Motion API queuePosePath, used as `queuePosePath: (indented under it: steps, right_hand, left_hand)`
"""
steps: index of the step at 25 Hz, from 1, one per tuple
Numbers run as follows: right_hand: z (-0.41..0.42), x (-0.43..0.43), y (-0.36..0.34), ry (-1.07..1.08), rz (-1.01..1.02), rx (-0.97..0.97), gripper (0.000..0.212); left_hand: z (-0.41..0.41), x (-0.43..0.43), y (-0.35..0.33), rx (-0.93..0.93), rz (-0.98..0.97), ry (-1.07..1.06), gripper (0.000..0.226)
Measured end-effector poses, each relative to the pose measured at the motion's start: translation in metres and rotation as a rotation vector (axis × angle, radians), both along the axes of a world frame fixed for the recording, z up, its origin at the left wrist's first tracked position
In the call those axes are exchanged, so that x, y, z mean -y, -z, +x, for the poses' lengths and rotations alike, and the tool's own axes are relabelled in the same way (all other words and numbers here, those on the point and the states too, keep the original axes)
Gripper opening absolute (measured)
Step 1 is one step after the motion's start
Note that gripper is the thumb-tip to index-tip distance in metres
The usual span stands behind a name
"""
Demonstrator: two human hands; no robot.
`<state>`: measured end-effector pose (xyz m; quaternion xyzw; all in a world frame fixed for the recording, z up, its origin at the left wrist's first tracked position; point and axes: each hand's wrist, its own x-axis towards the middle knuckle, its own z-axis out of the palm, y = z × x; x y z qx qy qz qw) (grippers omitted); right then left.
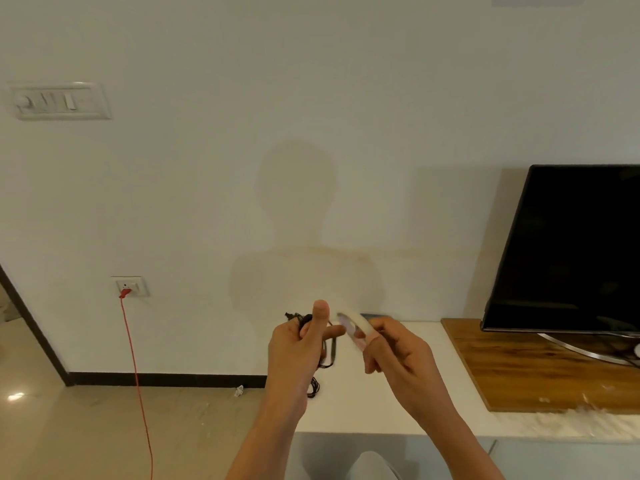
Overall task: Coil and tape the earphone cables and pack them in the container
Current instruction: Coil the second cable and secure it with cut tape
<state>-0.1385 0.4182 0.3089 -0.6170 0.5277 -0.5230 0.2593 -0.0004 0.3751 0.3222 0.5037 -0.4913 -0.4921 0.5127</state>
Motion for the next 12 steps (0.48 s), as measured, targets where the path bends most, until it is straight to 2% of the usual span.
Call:
queuePosePath:
  steps: [2, 3, 5, 8, 10, 12]
  right_hand:
    - [-0.003, -0.003, -0.005, -0.045, 0.021, 0.04, 0.012]
    - [-0.005, -0.004, -0.007, -0.077, 0.051, 0.08, 0.01]
    - [-0.006, -0.004, -0.012, -0.145, 0.137, 0.182, 0.013]
    - [-0.004, -0.002, -0.013, -0.201, 0.217, 0.361, 0.022]
    - [-0.003, -0.002, -0.015, -0.214, 0.225, 0.47, 0.024]
    - [-0.002, -0.005, -0.019, -0.25, 0.182, 0.459, 0.014]
  left_hand:
    - [0.01, 0.001, 0.008, 0.255, -0.235, -0.124, 0.053]
    - [0.014, 0.003, 0.011, 0.29, -0.334, -0.133, 0.044]
    - [0.019, 0.007, 0.012, 0.259, -0.421, 0.041, 0.034]
    - [0.019, 0.01, 0.012, 0.131, -0.404, 0.329, 0.036]
    - [0.019, 0.01, 0.017, 0.103, -0.413, 0.328, 0.042]
    - [0.017, 0.009, 0.023, 0.086, -0.463, 0.238, 0.049]
